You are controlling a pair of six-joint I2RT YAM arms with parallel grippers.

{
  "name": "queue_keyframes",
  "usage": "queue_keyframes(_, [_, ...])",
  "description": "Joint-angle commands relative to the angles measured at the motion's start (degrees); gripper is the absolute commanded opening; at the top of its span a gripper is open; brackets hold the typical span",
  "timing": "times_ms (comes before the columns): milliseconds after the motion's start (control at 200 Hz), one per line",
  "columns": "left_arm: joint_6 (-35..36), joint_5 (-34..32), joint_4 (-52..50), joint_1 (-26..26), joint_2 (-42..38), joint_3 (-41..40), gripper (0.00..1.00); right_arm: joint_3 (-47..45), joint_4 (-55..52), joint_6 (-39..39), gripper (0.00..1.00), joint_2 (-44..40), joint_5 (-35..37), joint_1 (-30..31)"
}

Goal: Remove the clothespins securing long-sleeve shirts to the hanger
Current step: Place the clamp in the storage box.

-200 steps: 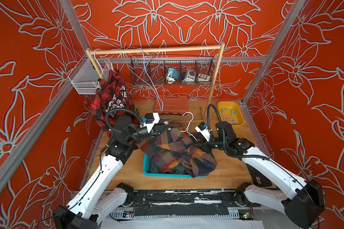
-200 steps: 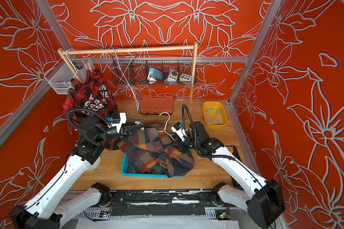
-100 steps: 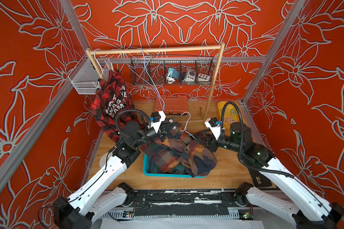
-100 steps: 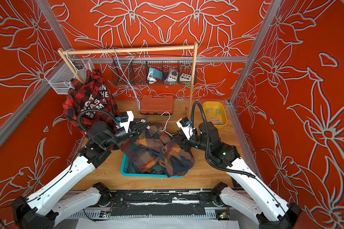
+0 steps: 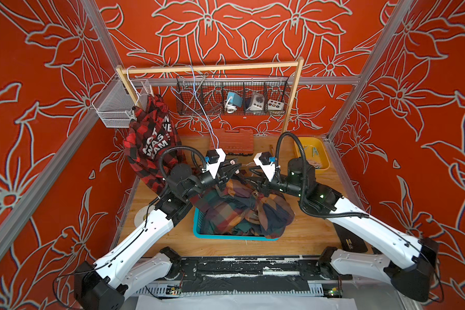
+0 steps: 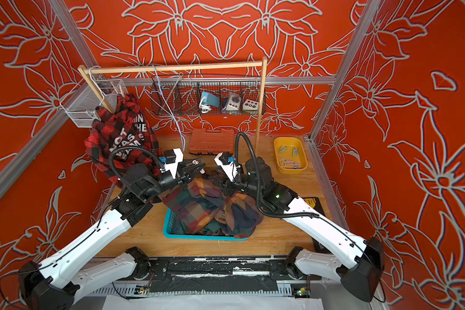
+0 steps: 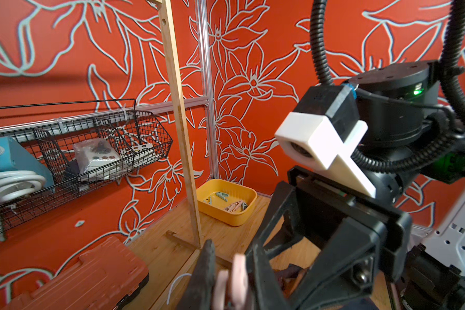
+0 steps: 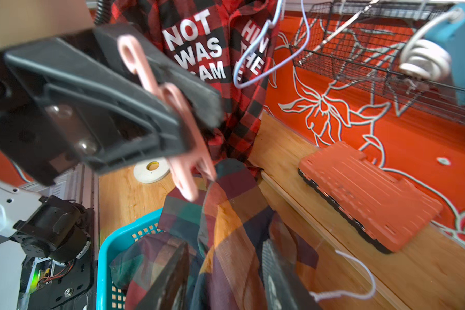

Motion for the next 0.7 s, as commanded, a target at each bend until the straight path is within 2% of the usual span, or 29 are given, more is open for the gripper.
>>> queue_keyframes(0, [-0.58,-0.53,1.61,-0.23,1.09,1.25,0.00,2.40,4.44,-1.38,0.46,1.06,1.41,1.84])
queue_keyframes(550, [-0.85,0.59,1.35,-0.32,1.67,1.27,0.00,3.10,10.50,-1.29,0.46,5.31,8.43,4.04])
queue_keyframes(696, [-1.19,1.29,1.26,-0.32,2.07,1.28,0.00,3.19,11.22,-1.43,0.39,5.75,8.91,4.22])
